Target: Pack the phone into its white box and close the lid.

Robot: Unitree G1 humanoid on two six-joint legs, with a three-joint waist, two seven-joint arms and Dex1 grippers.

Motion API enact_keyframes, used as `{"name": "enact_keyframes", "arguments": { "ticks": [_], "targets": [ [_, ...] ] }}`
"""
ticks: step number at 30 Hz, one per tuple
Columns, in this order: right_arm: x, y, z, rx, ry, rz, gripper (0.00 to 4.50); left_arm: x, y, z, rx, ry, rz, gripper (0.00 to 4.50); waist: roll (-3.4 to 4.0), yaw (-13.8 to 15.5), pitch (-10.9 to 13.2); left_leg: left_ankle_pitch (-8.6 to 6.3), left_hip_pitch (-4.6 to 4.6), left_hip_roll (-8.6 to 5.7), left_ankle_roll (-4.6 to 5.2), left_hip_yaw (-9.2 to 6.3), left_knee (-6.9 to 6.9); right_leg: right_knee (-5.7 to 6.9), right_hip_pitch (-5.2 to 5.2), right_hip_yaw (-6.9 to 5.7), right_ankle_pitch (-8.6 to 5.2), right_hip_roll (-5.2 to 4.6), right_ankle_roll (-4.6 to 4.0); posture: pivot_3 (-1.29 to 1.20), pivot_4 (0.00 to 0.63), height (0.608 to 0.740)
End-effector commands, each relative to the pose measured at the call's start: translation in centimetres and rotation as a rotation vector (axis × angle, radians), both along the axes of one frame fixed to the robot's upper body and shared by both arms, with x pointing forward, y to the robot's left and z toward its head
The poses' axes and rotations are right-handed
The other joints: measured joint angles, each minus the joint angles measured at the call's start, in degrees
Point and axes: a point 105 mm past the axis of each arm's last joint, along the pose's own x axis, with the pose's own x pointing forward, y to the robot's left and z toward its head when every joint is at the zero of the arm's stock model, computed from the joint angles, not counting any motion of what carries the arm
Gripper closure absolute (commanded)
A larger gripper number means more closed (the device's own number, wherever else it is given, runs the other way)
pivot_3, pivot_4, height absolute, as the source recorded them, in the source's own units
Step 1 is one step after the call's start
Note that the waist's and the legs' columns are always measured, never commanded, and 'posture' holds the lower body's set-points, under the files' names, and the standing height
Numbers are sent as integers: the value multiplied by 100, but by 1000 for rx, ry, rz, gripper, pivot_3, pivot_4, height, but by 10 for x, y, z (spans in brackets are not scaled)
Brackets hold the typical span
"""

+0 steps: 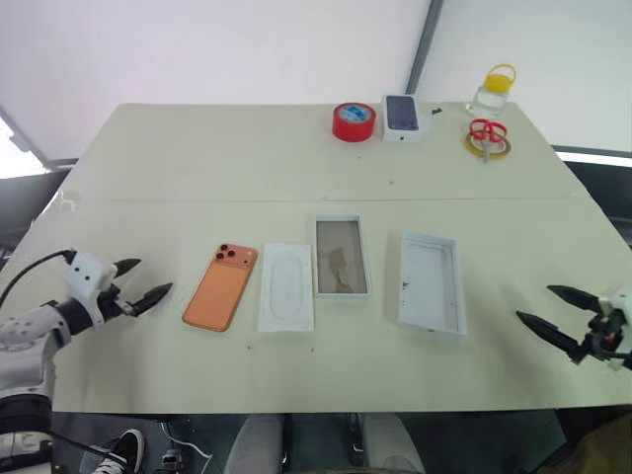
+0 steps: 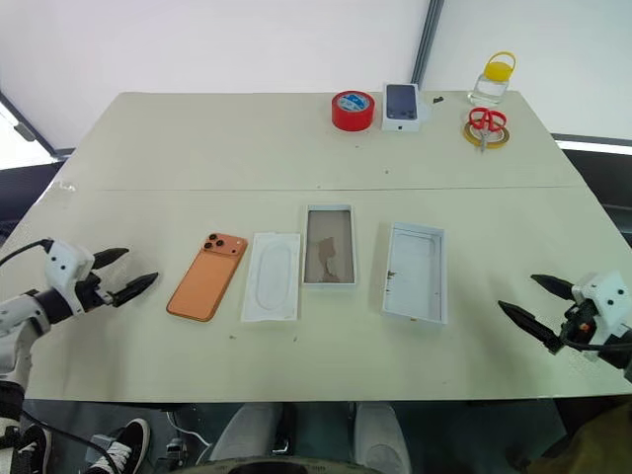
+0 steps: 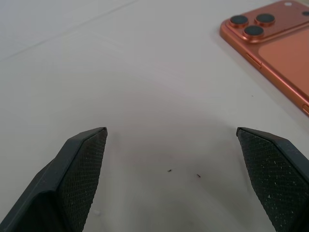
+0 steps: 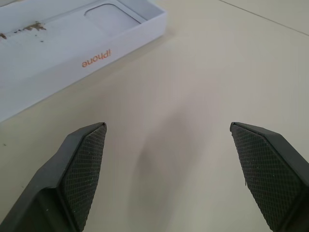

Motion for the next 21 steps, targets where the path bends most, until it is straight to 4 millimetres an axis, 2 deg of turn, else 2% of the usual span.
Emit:
{"name": "enact_keyframes", "arguments": {
  "ticks": [1, 6, 10, 17, 21],
  "targets": [
    [4, -1, 12, -4, -55, 1, 213, 2, 1, 12, 14, -69, 11, 0, 0, 2, 0, 0, 0, 0, 0, 0, 0, 0, 0, 0, 0, 0, 0, 0, 150, 739],
    [10, 4, 12, -6, -59, 17, 213, 2, -14, 19, 0, -78, -73, 0, 0, 5, 0, 0, -2, 0, 0, 0, 0, -1, 0, 0, 8, -1, 14, 0, 150, 739],
    [13, 6, 14, -9, -66, 24, 213, 3, -18, 28, 1, -114, -98, 0, 0, 12, 0, 0, -2, 0, 0, 0, 0, -1, 0, 1, 7, -3, 11, 0, 150, 739],
    [15, 16, 19, -5, -99, 55, 213, -8, -25, 41, 6, -200, -200, 0, 0, 3, 0, 0, -3, 0, 0, 0, 0, -2, -1, 1, 0, -5, -1, 0, 150, 739],
    [19, 25, 26, 3, -122, 82, 213, -5, -27, 43, -55, -156, -200, 0, 1, 7, 0, 0, -3, 0, 0, 0, 0, -1, -1, 1, 0, -4, -1, 0, 150, 739]
  ]
}}
